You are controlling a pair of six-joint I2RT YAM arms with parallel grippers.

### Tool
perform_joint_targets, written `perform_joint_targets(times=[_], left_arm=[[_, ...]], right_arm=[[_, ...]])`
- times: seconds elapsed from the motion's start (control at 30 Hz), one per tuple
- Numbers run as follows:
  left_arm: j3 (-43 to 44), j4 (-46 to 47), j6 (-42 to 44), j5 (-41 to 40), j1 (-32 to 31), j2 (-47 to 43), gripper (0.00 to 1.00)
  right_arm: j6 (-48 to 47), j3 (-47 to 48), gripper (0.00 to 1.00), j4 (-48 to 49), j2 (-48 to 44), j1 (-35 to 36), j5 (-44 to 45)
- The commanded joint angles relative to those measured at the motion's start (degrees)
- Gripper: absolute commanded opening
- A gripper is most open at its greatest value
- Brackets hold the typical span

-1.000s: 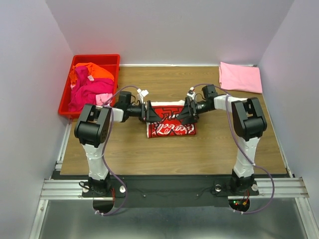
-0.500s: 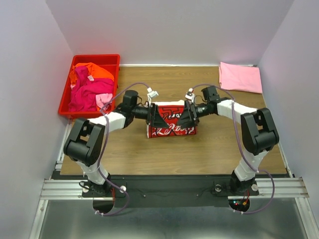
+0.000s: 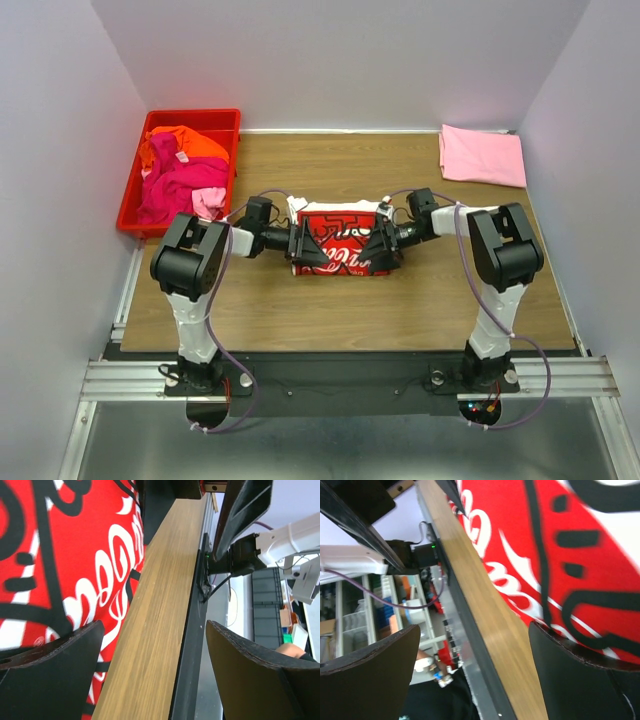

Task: Fold and stack the t-shirts
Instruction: Fold the tshirt

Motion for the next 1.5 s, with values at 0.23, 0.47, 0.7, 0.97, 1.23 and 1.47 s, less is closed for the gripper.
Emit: perform_joint_targets(times=[0.23,0.47,0.7,0.97,1.23,1.47], left_arm=[[-1.42,-16.63,17.40,2.69,-1.14,-12.85,0.99],[-1.69,-16.72,17.92,1.20,-1.67,-8.47,0.99],[0.86,-18.82,21.34,-0.99,3.60,-0.64,0.99],[2.96,-34.27,33.47,-4.24,4.22,-8.43,0.99],[6.84,-34.30,37.34,-21.89,1.25,-26.99,0.99],[7.72,-29.48,52.90,-48.53,-19.64,-34.12,0.79]], right_arm=[[0.74,0.82,0.95,0.47,-10.76,1.44,-0.15],[-0.40,1.44,0.95,0.47,-6.13,5.23,2.92],[-4.18,1.35,0.93,0.29,-0.14,2.60,4.77],[-3.74,0.21,0.93,-2.69,-10.14,0.75,7.49],[-2.25,-0.67,0.99,-5.86,-24.21,-6.01,15.54],[2.84,-4.80,1.00,-5.60,-30.01,-9.80,29.97]])
